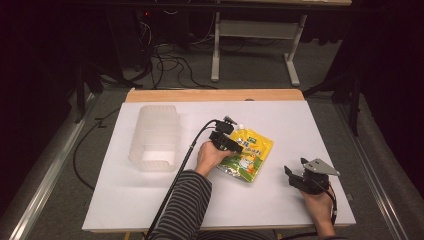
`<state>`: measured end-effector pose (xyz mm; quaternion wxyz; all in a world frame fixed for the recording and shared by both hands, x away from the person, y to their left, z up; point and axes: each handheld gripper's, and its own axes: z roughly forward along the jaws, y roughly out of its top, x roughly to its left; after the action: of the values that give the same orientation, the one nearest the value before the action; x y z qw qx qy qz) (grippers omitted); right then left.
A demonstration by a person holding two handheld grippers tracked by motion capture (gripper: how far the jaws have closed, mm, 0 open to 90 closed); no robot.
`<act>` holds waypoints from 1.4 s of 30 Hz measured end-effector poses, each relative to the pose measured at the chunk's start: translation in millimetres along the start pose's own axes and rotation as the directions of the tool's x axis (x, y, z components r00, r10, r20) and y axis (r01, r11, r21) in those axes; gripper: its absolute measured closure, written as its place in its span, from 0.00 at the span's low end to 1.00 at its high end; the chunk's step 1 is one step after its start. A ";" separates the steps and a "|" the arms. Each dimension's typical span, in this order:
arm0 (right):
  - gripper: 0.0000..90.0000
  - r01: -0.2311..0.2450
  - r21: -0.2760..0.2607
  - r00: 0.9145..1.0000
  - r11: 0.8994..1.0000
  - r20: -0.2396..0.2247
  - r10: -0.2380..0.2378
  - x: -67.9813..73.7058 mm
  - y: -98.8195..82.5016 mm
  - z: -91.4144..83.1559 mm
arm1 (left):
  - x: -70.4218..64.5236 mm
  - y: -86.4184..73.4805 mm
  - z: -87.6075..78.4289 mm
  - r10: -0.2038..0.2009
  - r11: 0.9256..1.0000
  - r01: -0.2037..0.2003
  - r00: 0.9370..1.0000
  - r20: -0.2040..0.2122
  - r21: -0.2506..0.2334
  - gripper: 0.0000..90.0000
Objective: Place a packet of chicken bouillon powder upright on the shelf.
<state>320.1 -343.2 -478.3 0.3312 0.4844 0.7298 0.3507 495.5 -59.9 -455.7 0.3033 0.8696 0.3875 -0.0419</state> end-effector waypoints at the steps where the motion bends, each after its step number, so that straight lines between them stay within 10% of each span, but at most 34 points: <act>1: 0.35 0.002 0.006 1.000 1.000 0.002 -0.002 0.3 0.1 0.3 | -2.0 -0.8 0.1 0.011 1.000 -0.011 1.000 0.015 0.005 0.59; 10: 0.36 0.008 0.018 1.000 1.000 0.008 -0.008 1.8 0.7 1.4 | -8.1 -2.1 1.1 0.064 0.998 -0.065 0.998 0.020 0.007 0.99; 18: 0.36 0.019 0.020 1.000 1.000 0.011 -0.019 2.2 0.7 1.7 | -18.6 -2.0 -17.3 0.136 0.989 -0.135 0.991 0.011 -0.054 1.00; 34: 0.36 0.029 0.025 0.999 0.999 0.023 -0.029 4.4 1.0 2.0 | -42.9 -0.8 -99.4 0.241 0.943 -0.250 0.968 -0.070 -0.218 1.00; 42: 0.36 0.044 0.030 0.998 0.999 0.035 -0.045 5.5 1.1 2.4 | -54.0 1.9 -128.4 0.293 0.918 -0.319 0.946 -0.141 -0.235 1.00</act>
<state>320.9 -337.3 -479.5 0.3447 0.4789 0.7395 0.3241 438.4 -23.9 -333.8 0.3948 0.8742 0.2640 0.1010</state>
